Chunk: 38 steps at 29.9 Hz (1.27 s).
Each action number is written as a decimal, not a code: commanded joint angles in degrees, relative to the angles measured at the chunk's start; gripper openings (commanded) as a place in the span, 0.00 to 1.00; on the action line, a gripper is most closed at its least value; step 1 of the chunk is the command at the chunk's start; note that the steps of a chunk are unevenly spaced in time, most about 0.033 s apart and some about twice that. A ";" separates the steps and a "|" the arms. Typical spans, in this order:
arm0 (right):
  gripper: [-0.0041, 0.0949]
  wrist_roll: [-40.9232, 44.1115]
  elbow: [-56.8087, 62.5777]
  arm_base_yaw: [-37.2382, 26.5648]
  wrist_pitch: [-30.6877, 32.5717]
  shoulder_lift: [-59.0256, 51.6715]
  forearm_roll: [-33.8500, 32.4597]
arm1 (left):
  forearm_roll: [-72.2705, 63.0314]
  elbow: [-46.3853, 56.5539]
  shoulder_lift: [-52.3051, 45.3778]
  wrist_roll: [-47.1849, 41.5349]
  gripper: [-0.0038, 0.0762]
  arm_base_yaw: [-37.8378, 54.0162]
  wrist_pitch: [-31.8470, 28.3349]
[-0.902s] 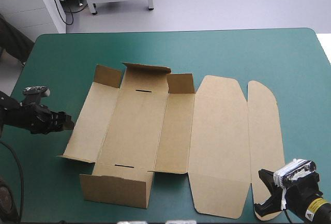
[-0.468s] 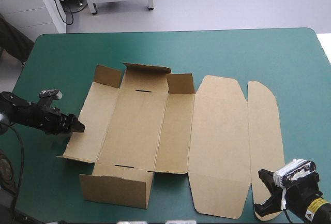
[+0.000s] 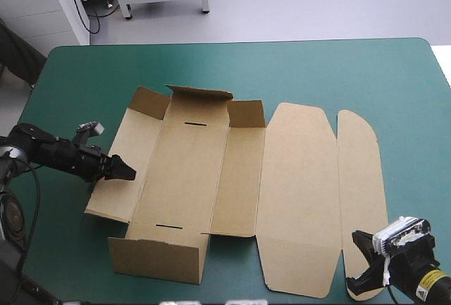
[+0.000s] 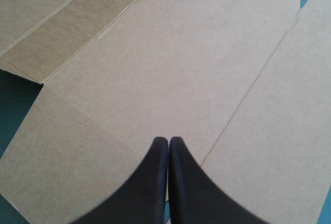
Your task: Fold the box
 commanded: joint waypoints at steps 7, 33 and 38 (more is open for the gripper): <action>0.03 -0.54 -1.39 -0.35 -3.95 0.45 0.07 | -3.74 -1.39 -2.11 0.35 0.64 -6.92 6.72; 0.03 -0.54 -1.39 -0.35 -3.95 0.45 0.37 | 19.70 -23.82 -2.11 -1.73 0.04 -23.96 -2.78; 0.03 -0.54 -1.39 -0.35 -3.95 0.45 0.37 | 32.27 -31.89 -2.00 -1.60 0.04 -34.47 -10.83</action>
